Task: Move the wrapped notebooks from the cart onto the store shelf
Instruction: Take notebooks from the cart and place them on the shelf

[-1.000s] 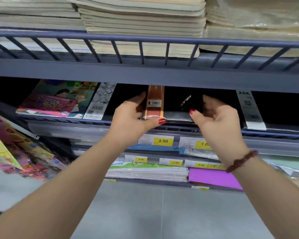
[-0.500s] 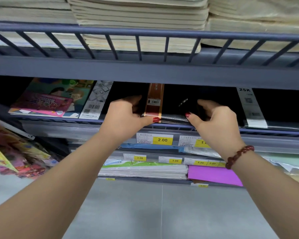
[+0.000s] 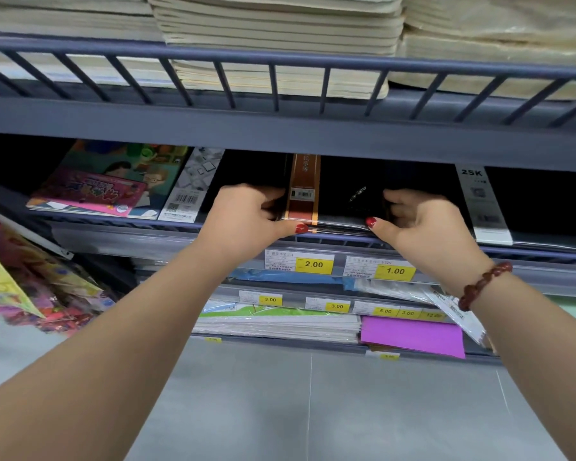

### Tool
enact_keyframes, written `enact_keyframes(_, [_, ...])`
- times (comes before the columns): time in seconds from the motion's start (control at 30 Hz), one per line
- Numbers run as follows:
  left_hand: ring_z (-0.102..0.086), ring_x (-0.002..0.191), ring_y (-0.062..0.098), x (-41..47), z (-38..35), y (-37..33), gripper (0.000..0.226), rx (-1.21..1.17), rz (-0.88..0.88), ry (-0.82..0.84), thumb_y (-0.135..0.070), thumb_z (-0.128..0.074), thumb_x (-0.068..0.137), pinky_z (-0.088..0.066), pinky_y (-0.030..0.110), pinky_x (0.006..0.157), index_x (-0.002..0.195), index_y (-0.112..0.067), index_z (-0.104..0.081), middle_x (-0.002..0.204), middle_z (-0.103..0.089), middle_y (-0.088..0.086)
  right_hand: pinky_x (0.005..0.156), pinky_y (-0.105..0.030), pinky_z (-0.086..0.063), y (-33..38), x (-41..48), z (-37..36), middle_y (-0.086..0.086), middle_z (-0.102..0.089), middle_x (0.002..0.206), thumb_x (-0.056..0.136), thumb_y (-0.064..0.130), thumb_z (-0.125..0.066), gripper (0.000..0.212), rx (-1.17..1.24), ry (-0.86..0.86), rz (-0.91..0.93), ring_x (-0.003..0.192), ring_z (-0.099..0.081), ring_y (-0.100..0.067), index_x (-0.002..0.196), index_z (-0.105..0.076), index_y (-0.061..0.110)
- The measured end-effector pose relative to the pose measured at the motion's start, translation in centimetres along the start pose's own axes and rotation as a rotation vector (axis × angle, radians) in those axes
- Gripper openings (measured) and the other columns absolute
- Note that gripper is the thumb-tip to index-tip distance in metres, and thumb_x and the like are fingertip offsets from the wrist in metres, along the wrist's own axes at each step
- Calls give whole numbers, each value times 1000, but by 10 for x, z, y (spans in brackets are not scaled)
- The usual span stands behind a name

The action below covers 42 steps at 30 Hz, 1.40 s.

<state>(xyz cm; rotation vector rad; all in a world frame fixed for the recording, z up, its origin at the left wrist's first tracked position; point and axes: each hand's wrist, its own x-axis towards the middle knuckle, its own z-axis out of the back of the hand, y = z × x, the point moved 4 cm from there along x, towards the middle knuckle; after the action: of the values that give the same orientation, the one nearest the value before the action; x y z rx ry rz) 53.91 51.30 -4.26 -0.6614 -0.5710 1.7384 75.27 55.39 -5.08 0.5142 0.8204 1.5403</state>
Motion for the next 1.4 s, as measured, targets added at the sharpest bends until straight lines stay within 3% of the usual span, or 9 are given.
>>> enact_keyframes(0.2, [-52,90,4,1,-2,1,59,3,-4,10,-27,-77,76,-36,7,77,123,3,-58,119,-65,6,102,-31,-43,-6,1,-1,-10,-60,126,82,23,-71,54,5,-27,17,116,-57,-21,132,-53,13])
enact_keyframes(0.4, [-61,108,13,-2,-7,8,66,-121,10,-5,-22,-80,73,-47,25,95,132,-6,-54,128,-61,7,100,-26,-41,-6,-1,-3,-11,-59,128,86,22,-67,52,-31,-22,37,118,-56,-22,134,-50,10])
enact_keyframes(0.53, [-59,113,19,-12,-5,2,67,-42,-18,-12,-23,-76,79,-43,20,92,136,-4,-47,131,-57,10,91,-24,-42,2,-11,0,-11,-58,129,89,27,-61,54,-159,2,82,108,-60,-24,139,-45,13])
enact_keyframes(0.73, [-48,125,18,-63,24,-6,49,185,-115,-80,-27,-64,88,-39,29,102,134,-15,-51,135,-53,3,100,-36,-40,35,-55,15,-7,-54,130,89,35,-58,52,-445,40,349,120,-46,-26,136,-47,16])
enact_keyframes(0.93, [-46,128,24,-159,91,-17,50,418,-60,-118,-36,-60,89,-39,35,104,134,-15,-53,137,-54,5,99,-38,-38,101,-114,14,-5,-56,128,86,43,-58,54,-563,145,584,119,-47,-28,132,-50,16])
enact_keyframes(1.17, [-61,105,35,-280,208,-3,48,557,118,-288,-32,-60,74,-51,42,85,115,-7,-65,112,-66,15,103,-37,-32,216,-183,-20,-1,-46,139,90,47,-48,58,-629,292,928,127,-39,-24,140,-39,18])
enact_keyframes(1.4, [-54,117,28,-416,305,17,49,689,262,-433,-37,-57,85,-45,37,97,128,-13,-56,125,-61,8,94,-38,-36,321,-280,-70,-1,-54,127,87,46,-52,47,-603,338,1215,116,-46,-26,126,-50,20])
